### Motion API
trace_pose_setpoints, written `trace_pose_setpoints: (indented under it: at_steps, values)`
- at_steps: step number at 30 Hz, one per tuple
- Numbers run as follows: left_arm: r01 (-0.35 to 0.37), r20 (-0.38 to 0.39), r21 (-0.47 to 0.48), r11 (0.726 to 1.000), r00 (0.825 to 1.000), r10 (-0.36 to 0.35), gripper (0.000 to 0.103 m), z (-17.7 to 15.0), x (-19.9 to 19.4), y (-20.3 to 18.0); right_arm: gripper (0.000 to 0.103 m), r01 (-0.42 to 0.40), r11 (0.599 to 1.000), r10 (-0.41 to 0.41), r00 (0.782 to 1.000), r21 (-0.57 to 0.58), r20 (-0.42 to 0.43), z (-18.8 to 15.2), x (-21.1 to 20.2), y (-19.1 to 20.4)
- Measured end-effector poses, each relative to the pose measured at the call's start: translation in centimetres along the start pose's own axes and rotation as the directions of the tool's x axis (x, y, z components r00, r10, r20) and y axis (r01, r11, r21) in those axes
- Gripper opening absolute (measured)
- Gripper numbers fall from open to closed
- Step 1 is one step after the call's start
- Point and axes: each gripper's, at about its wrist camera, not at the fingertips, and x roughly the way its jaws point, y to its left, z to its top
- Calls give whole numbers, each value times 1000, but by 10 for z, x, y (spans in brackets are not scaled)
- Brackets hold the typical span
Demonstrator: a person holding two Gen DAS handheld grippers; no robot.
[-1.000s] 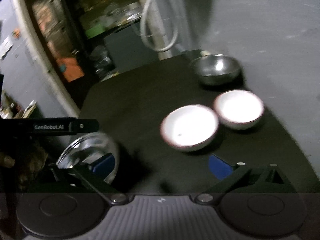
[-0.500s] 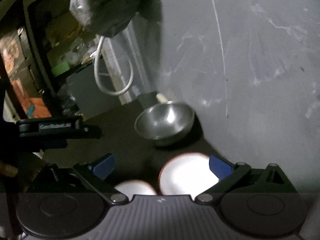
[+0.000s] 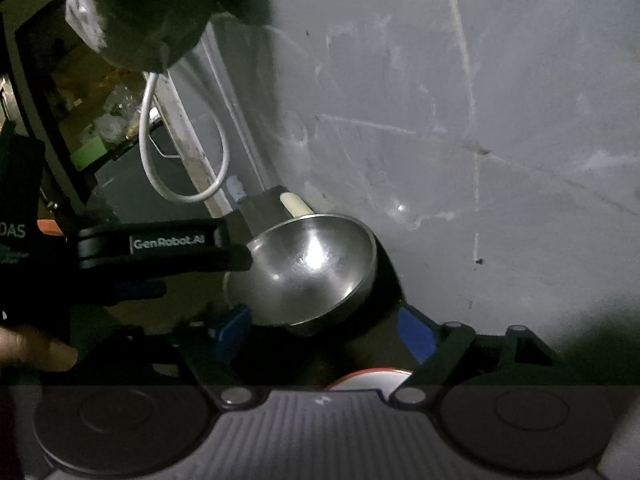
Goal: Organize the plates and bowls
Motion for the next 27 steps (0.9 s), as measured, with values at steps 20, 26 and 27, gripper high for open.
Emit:
trace_pose_setpoints:
  at_steps: [20, 26, 27]
  values:
    - [108, -92, 47, 993, 990, -103, 31, -4, 27, -7, 51, -10, 1000, 10, 1000, 18, -22, 5, 21, -4]
    - [112, -84, 26, 993, 990, -109, 21, -8, 25, -2, 39, -16, 999, 17, 1000, 42, -23, 6, 21, -9]
    - [109, -81, 26, 994, 991, -107, 20, -9, 23, -1, 37, -19, 999, 20, 999, 44, -25, 5, 20, -10]
